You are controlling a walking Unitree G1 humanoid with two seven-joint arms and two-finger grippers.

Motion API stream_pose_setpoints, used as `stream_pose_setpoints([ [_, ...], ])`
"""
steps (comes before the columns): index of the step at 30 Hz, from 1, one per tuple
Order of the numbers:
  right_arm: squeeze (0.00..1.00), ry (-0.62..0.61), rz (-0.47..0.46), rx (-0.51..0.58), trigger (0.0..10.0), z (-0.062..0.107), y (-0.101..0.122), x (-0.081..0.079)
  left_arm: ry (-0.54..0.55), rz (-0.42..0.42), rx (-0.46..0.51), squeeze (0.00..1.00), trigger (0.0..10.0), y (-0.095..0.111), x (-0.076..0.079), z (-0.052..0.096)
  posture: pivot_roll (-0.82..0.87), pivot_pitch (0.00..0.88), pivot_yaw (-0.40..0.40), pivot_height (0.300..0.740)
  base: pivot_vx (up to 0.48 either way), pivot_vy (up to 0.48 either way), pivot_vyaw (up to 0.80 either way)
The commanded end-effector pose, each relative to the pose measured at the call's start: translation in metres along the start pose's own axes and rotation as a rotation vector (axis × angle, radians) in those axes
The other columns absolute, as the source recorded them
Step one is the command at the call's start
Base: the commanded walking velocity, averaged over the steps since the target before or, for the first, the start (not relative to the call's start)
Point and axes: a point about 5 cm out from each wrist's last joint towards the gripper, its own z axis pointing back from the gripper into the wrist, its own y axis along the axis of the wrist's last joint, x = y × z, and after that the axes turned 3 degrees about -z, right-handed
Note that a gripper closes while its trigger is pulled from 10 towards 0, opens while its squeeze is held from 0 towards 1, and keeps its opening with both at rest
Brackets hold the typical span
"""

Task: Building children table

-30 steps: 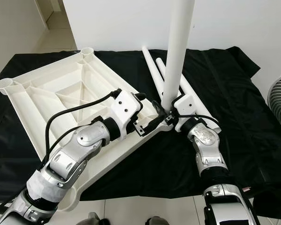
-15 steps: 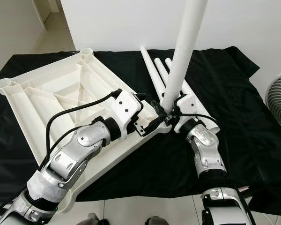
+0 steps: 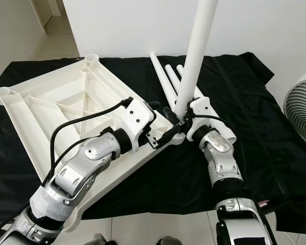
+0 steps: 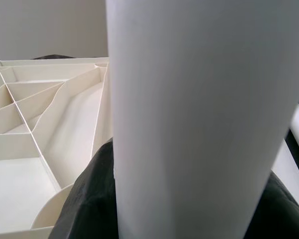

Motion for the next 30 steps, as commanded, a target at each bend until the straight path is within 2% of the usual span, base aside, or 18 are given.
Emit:
stream_pose_setpoints([
  [1, 0.0, -0.007, -0.089, -0.239, 10.0, 0.014, -0.051, -0.009, -0.062, -0.01, -0.009, 0.0, 10.0, 0.0, 0.006, 0.001, -0.13, 0.071, 0.049, 0.74, 0.0, 0.0, 0.0],
  [6, 0.0, -0.02, -0.109, -0.24, 10.0, 0.014, -0.052, -0.009, -0.062, -0.012, -0.008, 0.0, 10.0, 0.0, 0.006, 0.001, -0.13, 0.065, 0.046, 0.74, 0.0, 0.0, 0.0],
  [11, 0.0, -0.055, -0.178, -0.244, 10.0, 0.018, -0.056, -0.01, -0.062, -0.012, -0.008, 0.0, 10.0, 0.0, 0.007, 0.001, -0.13, 0.065, 0.046, 0.74, 0.0, 0.0, 0.0],
  [13, 0.0, -0.111, -0.239, -0.239, 10.0, 0.023, -0.061, -0.009, -0.061, -0.011, -0.007, 0.0, 10.0, 0.0, 0.007, 0.001, -0.13, 0.065, 0.046, 0.74, 0.0, 0.0, 0.0],
  [21, 0.0, -0.205, -0.319, -0.205, 10.0, 0.031, -0.067, -0.006, -0.06, -0.009, -0.006, 0.0, 10.0, 0.001, 0.007, 0.002, -0.13, 0.071, 0.045, 0.74, 0.0, 0.0, 0.0],
  [23, 0.0, -0.212, -0.281, -0.166, 10.0, 0.034, -0.065, -0.008, -0.062, -0.008, -0.005, 0.0, 10.0, 0.001, 0.007, 0.002, -0.14, 0.08, 0.051, 0.74, 0.0, 0.0, 0.0],
  [24, 0.0, -0.203, -0.234, -0.141, 10.0, 0.035, -0.062, -0.01, -0.062, -0.008, -0.006, 0.0, 10.0, 0.001, 0.006, 0.002, -0.14, 0.08, 0.051, 0.74, 0.0, 0.0, 0.0],
  [25, 0.0, -0.203, -0.234, -0.141, 10.0, 0.035, -0.062, -0.01, -0.062, -0.008, -0.006, 0.0, 10.0, 0.001, 0.006, 0.002, -0.14, 0.08, 0.051, 0.74, 0.0, 0.0, 0.0],
  [29, 0.0, -0.141, -0.094, -0.088, 10.0, 0.039, -0.057, -0.022, -0.059, -0.008, -0.005, 0.0, 10.0, 0.002, 0.006, 0.002, -0.14, 0.089, 0.056, 0.74, 0.0, 0.0, 0.0],
  [30, 0.0, -0.141, -0.094, -0.088, 10.0, 0.039, -0.057, -0.022, -0.059, -0.008, -0.005, 0.0, 10.0, 0.002, 0.006, 0.002, -0.14, 0.089, 0.056, 0.74, 0.0, 0.0, 0.0],
])
